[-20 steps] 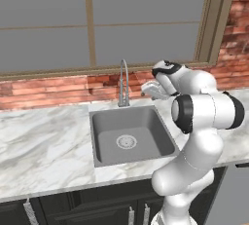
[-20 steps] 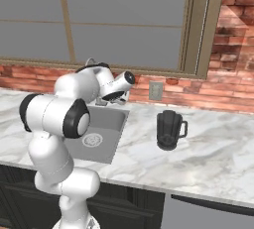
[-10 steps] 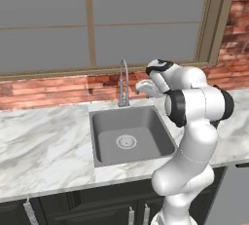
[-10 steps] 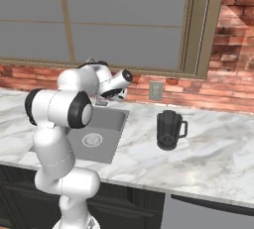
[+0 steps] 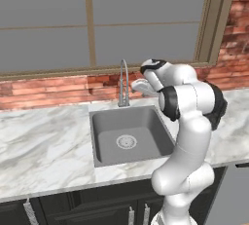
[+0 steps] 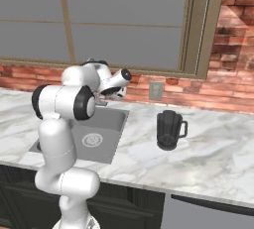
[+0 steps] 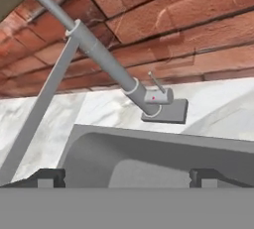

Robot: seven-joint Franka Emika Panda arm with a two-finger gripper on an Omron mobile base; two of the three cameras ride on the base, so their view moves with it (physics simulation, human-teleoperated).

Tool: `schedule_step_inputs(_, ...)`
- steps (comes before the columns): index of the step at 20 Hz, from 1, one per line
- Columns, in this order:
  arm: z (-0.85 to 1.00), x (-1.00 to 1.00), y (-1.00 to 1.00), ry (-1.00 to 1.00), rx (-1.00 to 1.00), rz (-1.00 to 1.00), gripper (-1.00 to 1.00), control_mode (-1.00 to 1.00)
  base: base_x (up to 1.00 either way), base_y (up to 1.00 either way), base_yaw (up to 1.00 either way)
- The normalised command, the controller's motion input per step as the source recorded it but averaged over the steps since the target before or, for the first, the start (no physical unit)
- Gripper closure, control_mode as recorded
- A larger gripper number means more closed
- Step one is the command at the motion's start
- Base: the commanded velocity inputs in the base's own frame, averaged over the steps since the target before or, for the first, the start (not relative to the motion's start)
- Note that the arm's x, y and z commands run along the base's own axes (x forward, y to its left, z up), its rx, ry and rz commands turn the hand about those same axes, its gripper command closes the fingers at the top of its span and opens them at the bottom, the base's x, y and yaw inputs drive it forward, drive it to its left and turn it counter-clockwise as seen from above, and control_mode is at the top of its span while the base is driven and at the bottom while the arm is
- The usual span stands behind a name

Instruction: Turn on the sink faucet and place the jug under the water for a few seconds to fill it up.

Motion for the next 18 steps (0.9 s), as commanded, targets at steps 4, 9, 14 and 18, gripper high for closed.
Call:
schedule_step_inputs(4,-0.15,0.41,0.0,0.0,0.0,0.0,-1.0,-1.0,0.0,0.0,0.0)
schedule_step_inputs(9,-0.16,0.36,0.0,0.0,0.0,0.0,-1.0,-1.0,0.0,0.0,0.0)
schedule_step_inputs(14,-0.22,0.27,0.0,0.0,-0.02,0.0,-1.0,-1.0,0.0,0.0,0.0)
schedule_step_inputs(18,-0.24,0.24,0.0,0.0,-0.04,0.0,-1.0,-1.0,0.0,0.0,0.0)
